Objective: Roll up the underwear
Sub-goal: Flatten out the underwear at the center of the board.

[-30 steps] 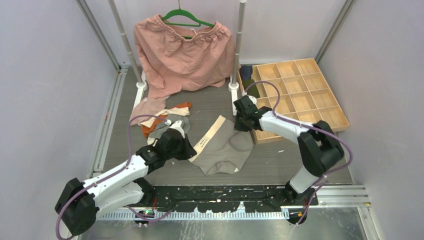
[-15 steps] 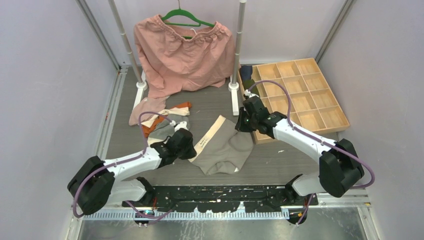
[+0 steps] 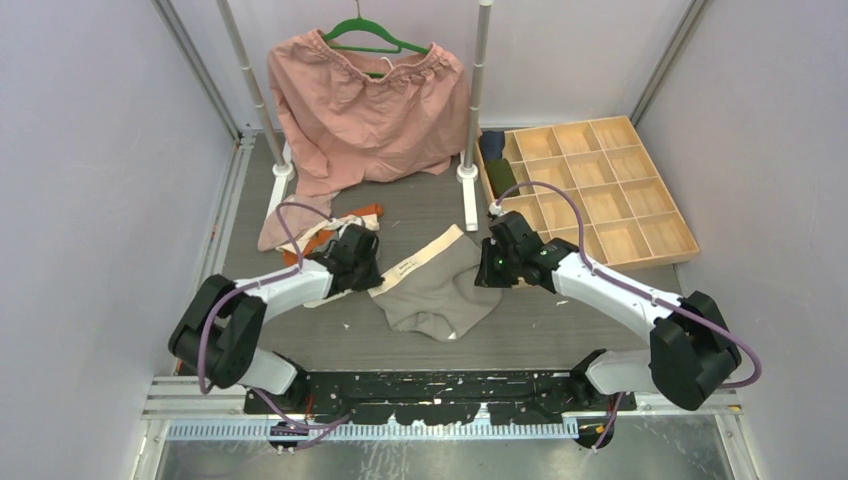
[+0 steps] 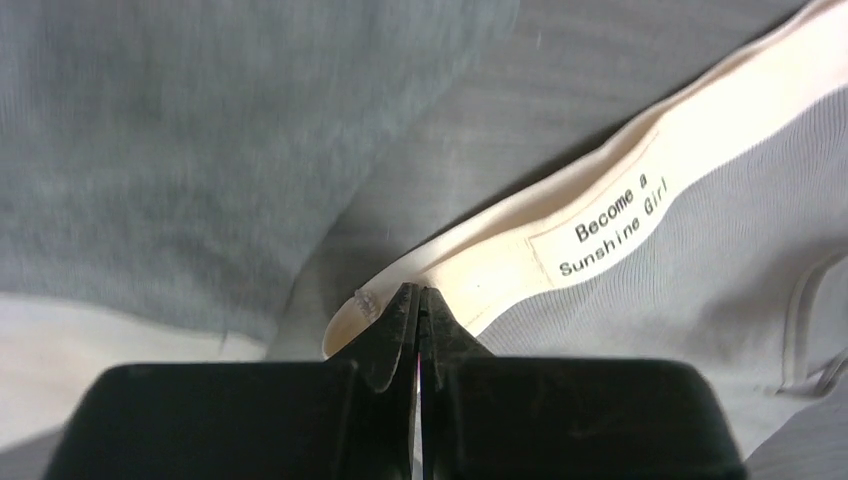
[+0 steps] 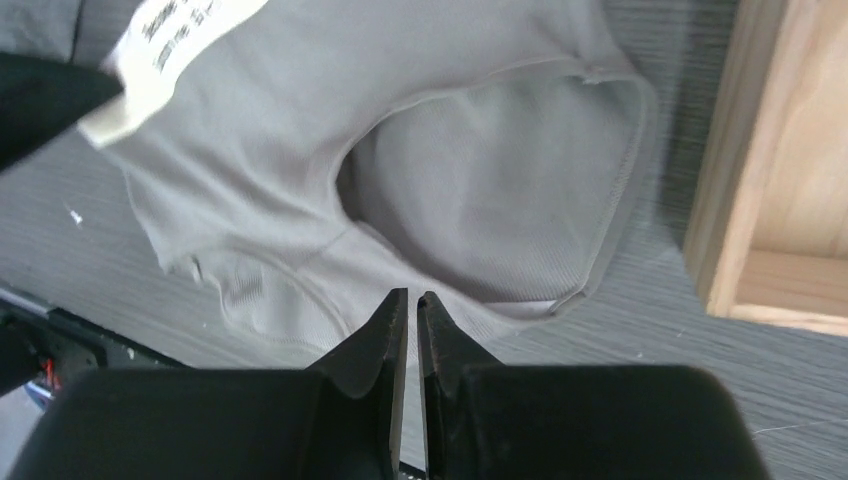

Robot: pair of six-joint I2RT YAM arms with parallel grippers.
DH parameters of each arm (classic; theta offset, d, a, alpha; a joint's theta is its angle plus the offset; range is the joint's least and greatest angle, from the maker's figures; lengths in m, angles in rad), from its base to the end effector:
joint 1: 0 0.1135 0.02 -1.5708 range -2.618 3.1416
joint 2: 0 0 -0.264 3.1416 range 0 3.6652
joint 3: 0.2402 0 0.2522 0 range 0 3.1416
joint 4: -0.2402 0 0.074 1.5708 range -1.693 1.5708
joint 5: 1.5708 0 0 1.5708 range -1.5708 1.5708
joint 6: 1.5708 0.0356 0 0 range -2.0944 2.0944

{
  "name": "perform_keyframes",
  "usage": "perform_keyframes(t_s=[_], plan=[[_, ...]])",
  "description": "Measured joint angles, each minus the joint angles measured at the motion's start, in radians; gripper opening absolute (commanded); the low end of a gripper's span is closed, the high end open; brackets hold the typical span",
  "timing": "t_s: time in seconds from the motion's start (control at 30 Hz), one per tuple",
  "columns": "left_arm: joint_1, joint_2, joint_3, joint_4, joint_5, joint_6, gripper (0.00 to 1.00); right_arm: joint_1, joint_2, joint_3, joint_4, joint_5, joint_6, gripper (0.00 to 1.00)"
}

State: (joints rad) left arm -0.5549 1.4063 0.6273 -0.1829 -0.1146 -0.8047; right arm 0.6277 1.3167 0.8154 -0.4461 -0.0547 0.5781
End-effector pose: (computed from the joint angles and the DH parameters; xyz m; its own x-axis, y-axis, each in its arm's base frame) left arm 0.2196 -0.1313 0.1548 -0.8205 -0.3337 -0.4642 -0.1781 0.9208 -0.3471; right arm 0.2103 0.1550 0.2150 -0.8849 0.0320 -0.4647 -0.1537 0.9217 0.3562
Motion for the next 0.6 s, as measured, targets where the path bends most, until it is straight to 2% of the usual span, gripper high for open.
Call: perform_keyframes(t_s=[0.2,0.3,0.37,0.43,0.5,0.6], plan=[[0.066,0.176,0.186,-0.027,0.023,0.098,0.01,0.057,-0.034,-0.015,-0.004,-0.007,0.020,0.17],[0.073,0.210,0.248,-0.055,0.038,0.142,0.10,0.073,-0.034,-0.024,-0.003,-0.007,0.024,0.18],[0.072,0.181,0.250,-0.074,0.048,0.160,0.16,0.076,-0.034,-0.032,-0.003,-0.006,0.027,0.19],[0.063,0.108,0.234,-0.097,0.056,0.165,0.18,0.076,-0.037,-0.043,-0.003,0.001,0.029,0.19],[0.049,0.016,0.206,-0.108,0.061,0.164,0.18,0.076,-0.039,-0.050,-0.003,0.005,0.031,0.19],[0.004,-0.127,0.137,-0.106,0.067,0.149,0.12,0.076,-0.039,-0.053,0.003,0.008,0.035,0.19]])
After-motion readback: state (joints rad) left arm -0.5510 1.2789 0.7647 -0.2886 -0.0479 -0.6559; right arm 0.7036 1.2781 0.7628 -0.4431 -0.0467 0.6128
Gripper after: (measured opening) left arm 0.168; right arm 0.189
